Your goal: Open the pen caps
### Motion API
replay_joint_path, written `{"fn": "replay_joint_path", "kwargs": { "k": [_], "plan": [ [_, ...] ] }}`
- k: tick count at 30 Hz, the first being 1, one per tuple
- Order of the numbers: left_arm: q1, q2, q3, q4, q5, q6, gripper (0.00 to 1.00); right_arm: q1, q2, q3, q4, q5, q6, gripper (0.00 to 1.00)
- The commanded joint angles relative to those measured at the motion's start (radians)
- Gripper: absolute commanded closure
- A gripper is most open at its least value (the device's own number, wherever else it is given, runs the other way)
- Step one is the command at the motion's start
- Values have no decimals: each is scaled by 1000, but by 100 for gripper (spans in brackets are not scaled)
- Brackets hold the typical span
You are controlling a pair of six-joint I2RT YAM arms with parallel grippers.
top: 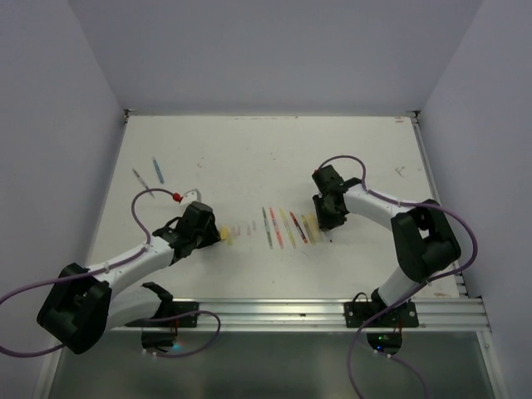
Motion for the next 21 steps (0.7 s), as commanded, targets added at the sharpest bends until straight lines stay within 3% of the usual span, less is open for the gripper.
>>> {"fn": "replay_joint_path", "kwargs": {
  "k": [1,11,15,21],
  "plan": [
    [9,-37,28,9,-1,18,52,2,1,2,-16,39,-4,68],
    [9,-103,80,-57,21,13,47,3,-12,8,-5,23,-5,65],
    [8,-126,90,-86,24,4,44,5,-43,15,-2,39,-4,58],
    [9,-166,108,-132,-8,-12,39,12,-112,36,-19,61,-5,55]
  ]
}}
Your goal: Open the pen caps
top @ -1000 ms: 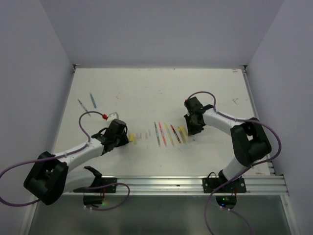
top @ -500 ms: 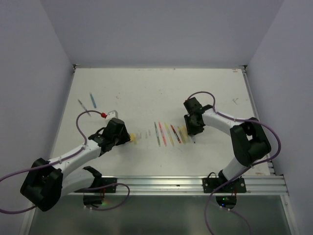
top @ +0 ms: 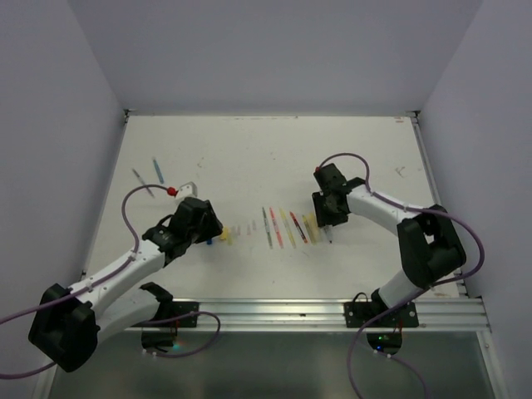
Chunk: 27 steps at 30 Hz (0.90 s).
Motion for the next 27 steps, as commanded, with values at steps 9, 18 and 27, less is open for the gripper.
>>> {"fn": "replay_joint_path", "kwargs": {
  "k": [9,18,27],
  "plan": [
    [177,205,275,-26,-51,122,36,140,-180,149,-80,34,23,54],
    [467,508,574,19,15,294,38,214,-226,149,-42,-68,14,54],
    [615,771,755,42,17,391,40,222,-246,96,38,-208,6,55]
  ]
}}
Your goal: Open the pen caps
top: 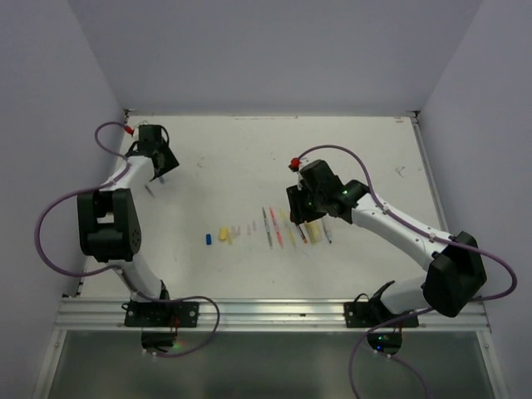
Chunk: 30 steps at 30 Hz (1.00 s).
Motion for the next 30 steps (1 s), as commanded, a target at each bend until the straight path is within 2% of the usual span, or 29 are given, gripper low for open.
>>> {"fn": "replay_joint_path", "kwargs": {
  "k": [1,8,15,22,25,26,28,30],
  "plan": [
    [43,58,82,37,-2,83,40,8,-35,-19,49,-84,-3,55],
    [93,152,152,70,-15,155,40,14,-81,-34,68,-116,-4,55],
    [98,278,203,83,17,184,48,14,-91,-34,68,-115,-10,55],
    [99,322,211,101,50,173,55,15,-96,-39,71,-95,-12,55],
    [99,324,201,106,63,169,62,14,-94,-37,69,-83,-12,55],
    [98,325,198,103,69,167,70,15,-94,-37,68,-80,-12,55],
    [98,325,191,101,88,169,76,14,-90,-31,59,-69,-17,55],
    [98,318,180,94,106,169,93,15,-90,-27,53,-55,-15,55]
  ]
}}
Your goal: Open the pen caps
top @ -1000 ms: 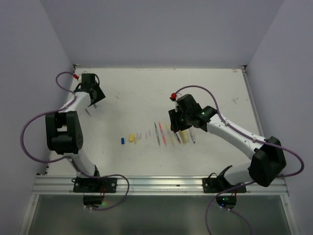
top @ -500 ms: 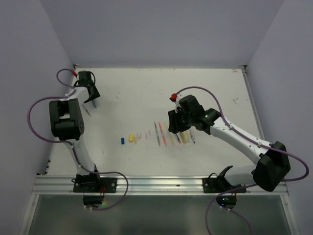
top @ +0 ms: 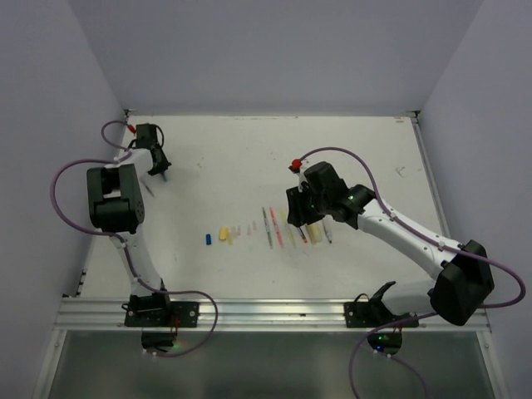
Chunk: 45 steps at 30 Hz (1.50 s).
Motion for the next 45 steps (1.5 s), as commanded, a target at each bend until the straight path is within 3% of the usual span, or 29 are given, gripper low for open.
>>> {"fn": "replay_joint_path", "kwargs": {
  "k": [1,6,10,15,19,24,26,29,45],
  "plan": [
    [4,0,-1,13,52,15,99,5,-24,15,5,33,-14,55],
    [4,-129,-120,79,143,-13,100,5,-18,24,-10,55,-9,55],
    [3,-348,-274,196,373,-57,100,5,-21,33,25,21,-7,55],
    [-5,-683,-514,386,638,-223,100,5,-30,8,203,-252,5,55],
    [-81,-881,-683,496,753,-378,100,7,-25,-45,463,-414,173,55],
    [-258,-1106,-924,792,741,-652,100,24,-1,-122,696,-470,313,53],
    [-298,-1187,-1008,896,700,-744,100,28,5,-177,900,-467,405,52],
    [-318,-1246,-1055,966,672,-807,100,41,39,-202,1006,-470,500,52],
    [-402,-1294,-1118,986,594,-863,100,154,165,-205,1257,-372,591,55]
  ]
}}
